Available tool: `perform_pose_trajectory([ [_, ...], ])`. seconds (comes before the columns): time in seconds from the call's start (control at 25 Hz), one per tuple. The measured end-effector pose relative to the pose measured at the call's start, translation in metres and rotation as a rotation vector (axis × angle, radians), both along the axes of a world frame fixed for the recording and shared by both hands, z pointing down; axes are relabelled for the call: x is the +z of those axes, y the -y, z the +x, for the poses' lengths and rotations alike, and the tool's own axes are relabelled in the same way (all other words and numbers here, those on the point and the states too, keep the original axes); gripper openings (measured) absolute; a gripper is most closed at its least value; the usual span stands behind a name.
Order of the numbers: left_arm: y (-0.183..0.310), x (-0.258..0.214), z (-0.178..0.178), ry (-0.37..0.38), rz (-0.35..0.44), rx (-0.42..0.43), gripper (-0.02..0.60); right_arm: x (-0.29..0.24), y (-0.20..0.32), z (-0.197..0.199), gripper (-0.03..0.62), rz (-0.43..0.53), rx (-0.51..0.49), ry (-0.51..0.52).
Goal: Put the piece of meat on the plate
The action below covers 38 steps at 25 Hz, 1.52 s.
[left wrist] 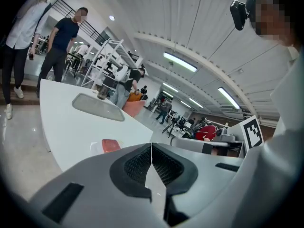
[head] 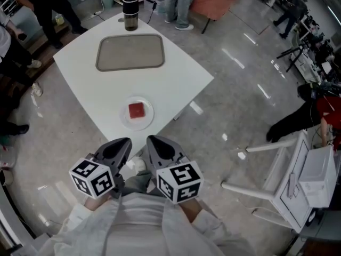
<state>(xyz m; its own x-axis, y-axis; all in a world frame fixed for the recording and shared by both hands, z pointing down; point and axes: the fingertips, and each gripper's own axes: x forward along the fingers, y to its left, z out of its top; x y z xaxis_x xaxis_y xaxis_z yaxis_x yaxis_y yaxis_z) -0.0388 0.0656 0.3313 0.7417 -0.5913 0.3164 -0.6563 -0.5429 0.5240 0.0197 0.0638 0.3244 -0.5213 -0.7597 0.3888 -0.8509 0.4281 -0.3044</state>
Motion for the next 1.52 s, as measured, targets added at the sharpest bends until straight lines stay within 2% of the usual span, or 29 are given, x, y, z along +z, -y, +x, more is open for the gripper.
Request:
perform_pose_trajectory([
  [0.52,0.037,0.017,-0.015,-0.001,-0.058,0.032,0.012,0.013,0.039,-0.014,0.015,-0.052,0.017,-0.007],
  [0.96,0.058,0.018,-0.015,-0.001,-0.075,-0.02,0.012,0.014,0.059,-0.011,0.015,-0.064,-0.048,-0.013],
  [1.16,0.059,0.026,-0.013,0.031,-0.095,-0.025,0.012,0.019,0.064,-0.01,0.015,-0.086,-0.059,-0.004],
  [1.52,0.07,0.046,-0.014,-0.013,-0.153,-0.056,0.012,0.045,0.071,-0.006,0.015,-0.153,-0.079,0.006],
])
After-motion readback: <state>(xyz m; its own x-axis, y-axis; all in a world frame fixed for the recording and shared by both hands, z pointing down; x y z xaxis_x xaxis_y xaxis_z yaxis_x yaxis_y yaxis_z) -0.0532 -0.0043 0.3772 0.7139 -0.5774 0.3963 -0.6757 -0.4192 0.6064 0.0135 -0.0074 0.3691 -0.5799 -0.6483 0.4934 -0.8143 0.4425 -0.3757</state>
